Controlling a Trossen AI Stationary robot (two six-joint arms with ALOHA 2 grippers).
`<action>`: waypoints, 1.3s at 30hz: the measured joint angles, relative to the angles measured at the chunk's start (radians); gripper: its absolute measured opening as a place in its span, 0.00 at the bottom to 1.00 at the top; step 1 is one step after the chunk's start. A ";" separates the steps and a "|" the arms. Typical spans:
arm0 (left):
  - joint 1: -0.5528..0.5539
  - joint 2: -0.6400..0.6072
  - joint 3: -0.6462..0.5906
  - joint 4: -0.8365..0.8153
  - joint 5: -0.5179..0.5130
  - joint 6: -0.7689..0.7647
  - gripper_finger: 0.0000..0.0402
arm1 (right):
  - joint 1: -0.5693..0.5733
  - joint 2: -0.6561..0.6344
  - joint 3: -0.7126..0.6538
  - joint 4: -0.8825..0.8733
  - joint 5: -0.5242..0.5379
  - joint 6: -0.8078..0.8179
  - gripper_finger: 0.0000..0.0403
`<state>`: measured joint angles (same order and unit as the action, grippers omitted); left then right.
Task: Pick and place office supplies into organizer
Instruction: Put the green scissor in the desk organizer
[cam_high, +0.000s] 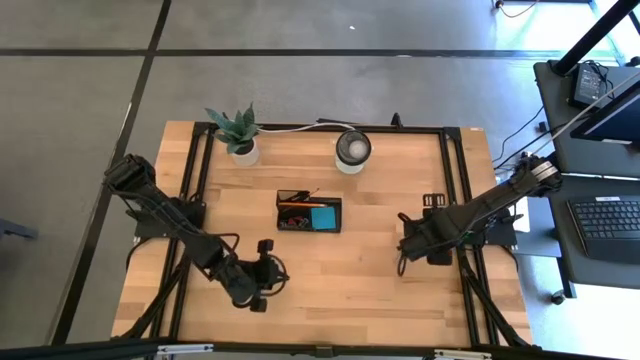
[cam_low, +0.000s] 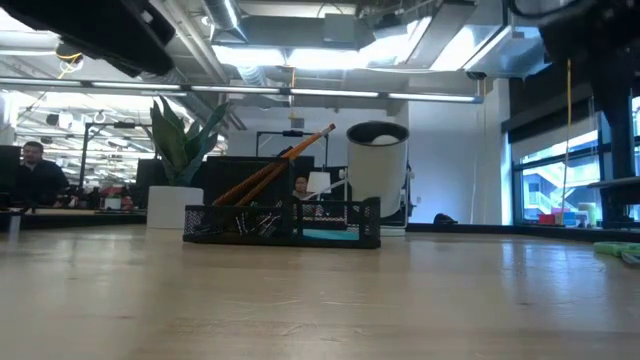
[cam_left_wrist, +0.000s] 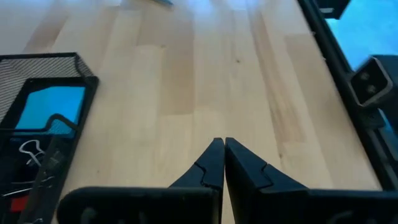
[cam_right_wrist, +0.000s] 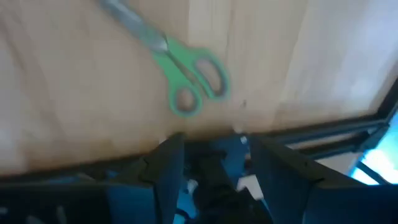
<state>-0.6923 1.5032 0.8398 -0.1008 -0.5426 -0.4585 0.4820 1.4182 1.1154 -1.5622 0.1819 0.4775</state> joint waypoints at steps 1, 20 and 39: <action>0.008 0.000 0.000 0.000 0.000 -0.003 0.02 | 0.000 -0.001 -0.020 0.002 0.000 -0.004 0.46; 0.127 0.000 0.000 0.023 0.001 -0.055 0.07 | 0.000 -0.001 -0.272 0.218 0.001 -0.381 0.46; 0.140 0.000 0.000 0.023 0.013 -0.071 0.08 | -0.104 0.169 -0.275 0.294 0.001 -0.630 0.46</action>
<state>-0.5526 1.5032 0.8398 -0.0780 -0.5293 -0.5291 0.3776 1.5868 0.8406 -1.2679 0.1829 -0.1528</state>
